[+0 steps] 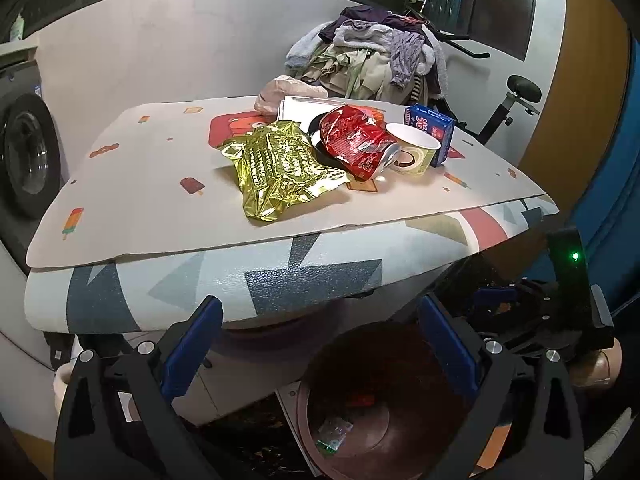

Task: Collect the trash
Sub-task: 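Drop the green packet into the brown bin while the right tool drops the red box, then move both tools back over the table toward the remaining trash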

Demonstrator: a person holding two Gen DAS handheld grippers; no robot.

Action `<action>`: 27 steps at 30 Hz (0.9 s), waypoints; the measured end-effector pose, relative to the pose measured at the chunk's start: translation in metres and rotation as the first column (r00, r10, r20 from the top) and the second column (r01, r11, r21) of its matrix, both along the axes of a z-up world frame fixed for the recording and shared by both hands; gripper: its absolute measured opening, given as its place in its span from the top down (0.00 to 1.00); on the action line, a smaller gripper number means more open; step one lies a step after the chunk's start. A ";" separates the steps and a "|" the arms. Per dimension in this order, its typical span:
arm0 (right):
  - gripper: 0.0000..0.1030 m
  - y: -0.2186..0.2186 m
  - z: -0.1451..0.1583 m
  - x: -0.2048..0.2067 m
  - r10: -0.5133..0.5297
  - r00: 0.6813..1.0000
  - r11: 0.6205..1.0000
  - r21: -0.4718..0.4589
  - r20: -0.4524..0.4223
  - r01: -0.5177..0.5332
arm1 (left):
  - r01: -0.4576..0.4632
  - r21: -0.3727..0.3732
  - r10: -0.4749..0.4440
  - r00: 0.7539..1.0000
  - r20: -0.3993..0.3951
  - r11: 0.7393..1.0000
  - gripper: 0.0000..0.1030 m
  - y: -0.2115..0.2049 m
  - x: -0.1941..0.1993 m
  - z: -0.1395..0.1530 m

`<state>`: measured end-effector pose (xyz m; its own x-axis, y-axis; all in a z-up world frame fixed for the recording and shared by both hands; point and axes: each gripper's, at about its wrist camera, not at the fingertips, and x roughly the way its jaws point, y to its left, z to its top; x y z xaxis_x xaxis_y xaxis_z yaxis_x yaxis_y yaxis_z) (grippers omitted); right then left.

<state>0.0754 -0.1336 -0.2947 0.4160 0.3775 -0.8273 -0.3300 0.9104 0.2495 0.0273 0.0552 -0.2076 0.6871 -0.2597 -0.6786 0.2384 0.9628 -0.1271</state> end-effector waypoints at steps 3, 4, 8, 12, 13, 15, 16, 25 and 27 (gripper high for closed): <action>0.08 -0.002 0.003 0.000 -0.012 1.000 1.000 -0.002 0.015 0.012 | -0.002 -0.001 0.002 1.000 0.000 1.000 0.07 0.000 0.000 0.000; 0.08 -0.003 0.004 0.000 -0.017 1.000 1.000 -0.001 0.022 0.017 | -0.001 0.000 0.001 1.000 0.000 1.000 0.07 0.000 0.000 0.000; 0.08 -0.006 0.007 -0.002 -0.032 0.999 0.999 -0.001 0.041 0.033 | -0.008 -0.001 0.008 1.000 0.000 1.000 0.07 0.001 0.000 -0.001; 0.07 -0.010 0.011 -0.003 -0.054 0.996 0.999 -0.005 0.066 0.054 | -0.012 0.001 0.012 1.000 0.000 1.000 0.07 0.002 0.000 -0.002; 0.07 -0.011 0.013 -0.003 -0.060 0.995 0.998 -0.005 0.075 0.061 | -0.011 0.002 0.011 1.000 0.000 1.000 0.06 0.002 0.001 -0.001; 0.07 -0.014 0.016 -0.003 -0.072 0.994 0.997 -0.001 0.085 0.072 | -0.013 0.011 0.013 1.000 0.001 1.000 0.06 0.003 0.001 -0.001; 0.07 -0.016 0.018 -0.003 -0.081 0.992 0.997 0.003 0.093 0.081 | -0.013 0.015 0.013 1.000 0.001 1.000 0.06 0.003 0.002 0.000; 0.07 -0.032 0.042 0.006 -0.103 0.980 0.994 -0.026 0.171 0.109 | -0.021 0.128 -0.001 0.985 0.173 0.992 0.06 -0.014 -0.001 0.030; 0.07 -0.037 0.049 0.012 -0.110 0.976 0.993 -0.027 0.189 0.117 | -0.023 0.142 -0.006 0.979 0.203 0.990 0.06 -0.017 0.003 0.038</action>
<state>0.0872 -0.1705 -0.2452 0.6028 0.2891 -0.7437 -0.2617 0.9521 0.1580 0.0307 0.0380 -0.1698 0.8159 -0.1638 -0.5544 0.2369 0.9695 0.0622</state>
